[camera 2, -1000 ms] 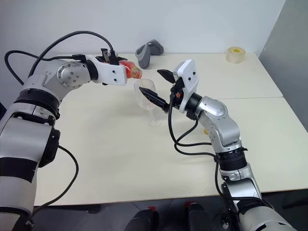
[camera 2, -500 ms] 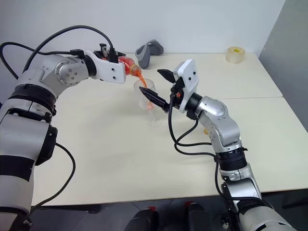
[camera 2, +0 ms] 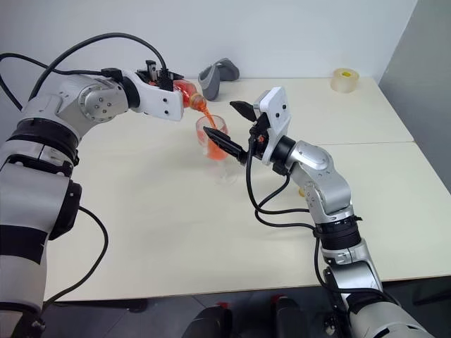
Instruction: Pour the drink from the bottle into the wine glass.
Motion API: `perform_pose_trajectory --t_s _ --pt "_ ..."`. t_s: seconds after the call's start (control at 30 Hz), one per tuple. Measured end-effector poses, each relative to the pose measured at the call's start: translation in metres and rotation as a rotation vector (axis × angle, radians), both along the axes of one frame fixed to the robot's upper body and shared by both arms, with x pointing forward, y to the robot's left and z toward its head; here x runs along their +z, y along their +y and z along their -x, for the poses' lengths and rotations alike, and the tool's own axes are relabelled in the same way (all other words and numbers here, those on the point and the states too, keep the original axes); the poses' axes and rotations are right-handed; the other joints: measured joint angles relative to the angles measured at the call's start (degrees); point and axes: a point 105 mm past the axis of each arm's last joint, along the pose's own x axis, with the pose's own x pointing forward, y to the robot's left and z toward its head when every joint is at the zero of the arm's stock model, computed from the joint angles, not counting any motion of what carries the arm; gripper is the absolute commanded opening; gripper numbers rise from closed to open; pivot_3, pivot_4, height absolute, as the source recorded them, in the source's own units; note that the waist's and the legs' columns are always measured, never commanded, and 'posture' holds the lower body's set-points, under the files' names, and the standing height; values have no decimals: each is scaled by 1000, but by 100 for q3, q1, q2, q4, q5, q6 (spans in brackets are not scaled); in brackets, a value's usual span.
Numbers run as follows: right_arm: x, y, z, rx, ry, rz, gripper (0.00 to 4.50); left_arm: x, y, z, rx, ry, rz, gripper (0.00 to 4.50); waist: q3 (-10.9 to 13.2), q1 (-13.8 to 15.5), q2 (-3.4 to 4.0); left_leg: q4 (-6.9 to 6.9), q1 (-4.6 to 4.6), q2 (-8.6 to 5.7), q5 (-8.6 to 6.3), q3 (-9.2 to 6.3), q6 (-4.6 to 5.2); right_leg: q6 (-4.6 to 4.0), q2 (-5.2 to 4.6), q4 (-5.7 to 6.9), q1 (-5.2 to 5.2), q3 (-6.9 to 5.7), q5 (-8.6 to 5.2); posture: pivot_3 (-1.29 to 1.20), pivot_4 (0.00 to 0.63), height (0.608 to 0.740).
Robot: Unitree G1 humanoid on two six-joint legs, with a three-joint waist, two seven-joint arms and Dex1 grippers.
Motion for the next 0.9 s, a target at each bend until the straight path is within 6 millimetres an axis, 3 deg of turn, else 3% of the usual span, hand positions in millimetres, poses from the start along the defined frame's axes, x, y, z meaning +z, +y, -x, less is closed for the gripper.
perform_pose_trajectory --t_s 0.9 --pt "2 -1 1 0 -18 -6 4500 3 7 -1 29 -27 -19 1137 0 0 0 5 0 0 0 2 0 0 -1 7 -3 -1 0 0 150 740"
